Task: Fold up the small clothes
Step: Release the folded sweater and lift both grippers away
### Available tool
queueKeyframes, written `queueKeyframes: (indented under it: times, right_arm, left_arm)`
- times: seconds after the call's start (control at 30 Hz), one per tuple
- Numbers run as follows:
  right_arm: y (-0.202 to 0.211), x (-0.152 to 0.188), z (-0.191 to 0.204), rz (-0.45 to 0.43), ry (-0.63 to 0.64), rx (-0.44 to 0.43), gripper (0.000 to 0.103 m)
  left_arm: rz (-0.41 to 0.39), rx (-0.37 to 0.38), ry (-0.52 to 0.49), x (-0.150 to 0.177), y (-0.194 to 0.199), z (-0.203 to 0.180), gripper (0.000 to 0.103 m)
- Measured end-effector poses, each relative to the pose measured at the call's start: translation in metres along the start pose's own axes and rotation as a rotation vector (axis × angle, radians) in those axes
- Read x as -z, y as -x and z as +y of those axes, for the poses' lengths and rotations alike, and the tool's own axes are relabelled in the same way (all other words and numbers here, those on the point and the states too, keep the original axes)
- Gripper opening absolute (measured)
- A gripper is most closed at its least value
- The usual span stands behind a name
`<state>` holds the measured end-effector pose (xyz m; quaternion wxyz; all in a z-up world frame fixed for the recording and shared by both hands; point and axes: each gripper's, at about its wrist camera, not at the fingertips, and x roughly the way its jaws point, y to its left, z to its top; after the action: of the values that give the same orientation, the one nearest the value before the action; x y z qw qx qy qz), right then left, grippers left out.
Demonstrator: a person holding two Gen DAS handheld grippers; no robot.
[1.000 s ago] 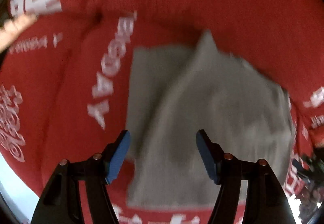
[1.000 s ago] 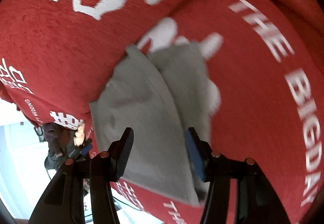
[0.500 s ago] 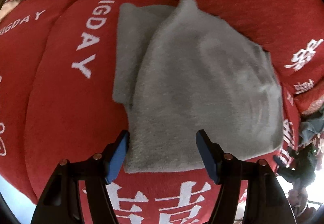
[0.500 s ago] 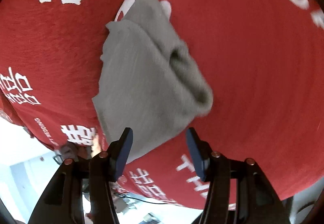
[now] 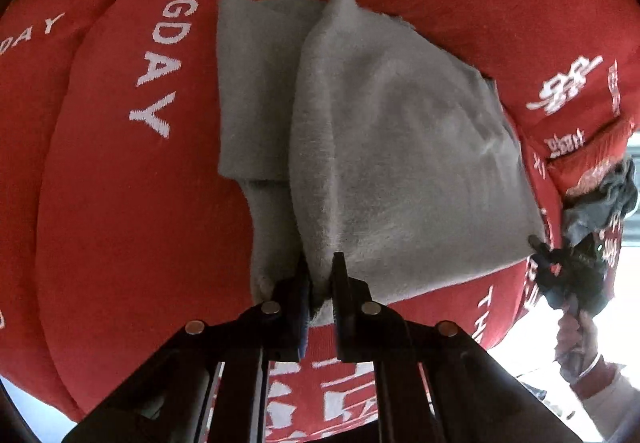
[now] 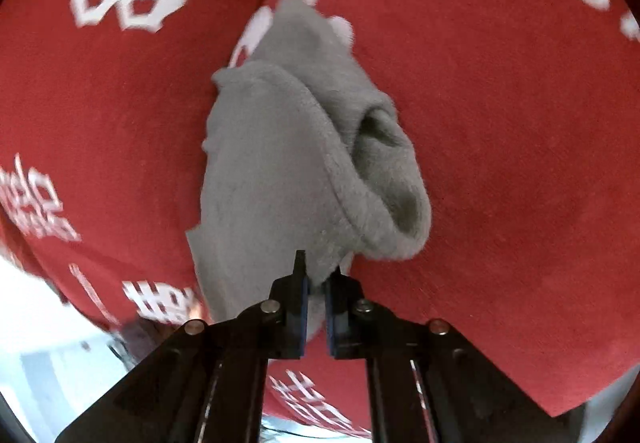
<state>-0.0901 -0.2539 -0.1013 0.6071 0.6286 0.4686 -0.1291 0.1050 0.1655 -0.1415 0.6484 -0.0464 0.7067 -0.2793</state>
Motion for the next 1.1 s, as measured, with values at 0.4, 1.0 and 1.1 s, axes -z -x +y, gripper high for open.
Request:
queueKeyframes:
  times: [0.4, 1.0, 1.1]
  right_arm:
    - [-0.005, -0.008, -0.016, 0.061, 0.071, 0.175, 0.013]
    - [-0.174, 0.133, 0.088, 0.533, 0.175, -0.107, 0.063]
    - [-0.196, 0.146, 0.083, 0.544, 0.121, -0.118, 0.063]
  left_arm:
    - [-0.043, -0.113, -0.006, 0.011, 0.001, 0.012, 0.010]
    - [-0.108, -0.168, 0.121, 0.043, 0.025, 0.043, 0.011]
    - [-0.121, -0.164, 0.141, 0.046, 0.028, 0.047, 0.027]
